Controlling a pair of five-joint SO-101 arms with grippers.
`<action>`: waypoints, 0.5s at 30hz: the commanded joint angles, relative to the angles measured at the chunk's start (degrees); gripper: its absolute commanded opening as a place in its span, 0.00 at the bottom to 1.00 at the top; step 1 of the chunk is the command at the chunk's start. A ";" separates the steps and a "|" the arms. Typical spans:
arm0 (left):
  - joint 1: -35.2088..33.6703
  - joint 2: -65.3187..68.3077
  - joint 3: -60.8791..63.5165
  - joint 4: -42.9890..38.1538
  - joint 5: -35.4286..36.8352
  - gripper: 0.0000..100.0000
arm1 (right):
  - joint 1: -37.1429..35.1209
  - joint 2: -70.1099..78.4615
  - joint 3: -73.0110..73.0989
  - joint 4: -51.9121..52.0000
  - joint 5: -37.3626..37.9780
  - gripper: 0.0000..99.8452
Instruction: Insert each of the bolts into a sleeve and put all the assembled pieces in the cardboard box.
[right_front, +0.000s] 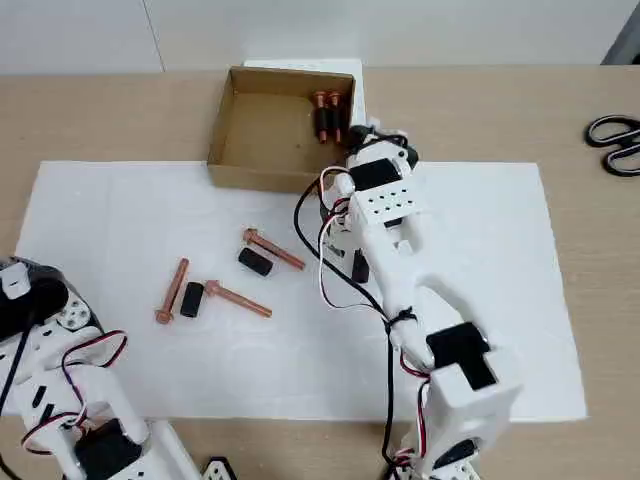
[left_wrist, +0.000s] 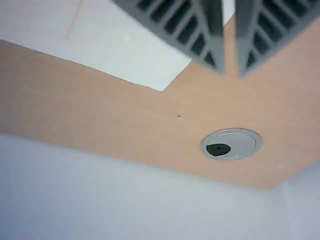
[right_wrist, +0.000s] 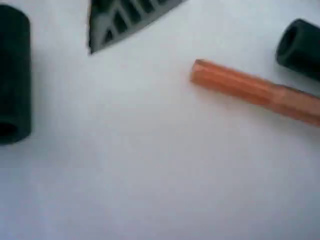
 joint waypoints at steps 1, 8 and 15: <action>0.18 -0.70 -2.51 0.00 0.09 0.01 | 0.48 0.75 -0.53 -0.13 -0.26 0.21; 0.18 -0.70 -2.51 0.00 0.09 0.01 | 1.01 1.10 -0.53 -0.48 1.58 0.21; 0.18 -0.70 -2.51 0.00 0.09 0.01 | 1.10 1.10 -0.53 -0.13 9.76 0.21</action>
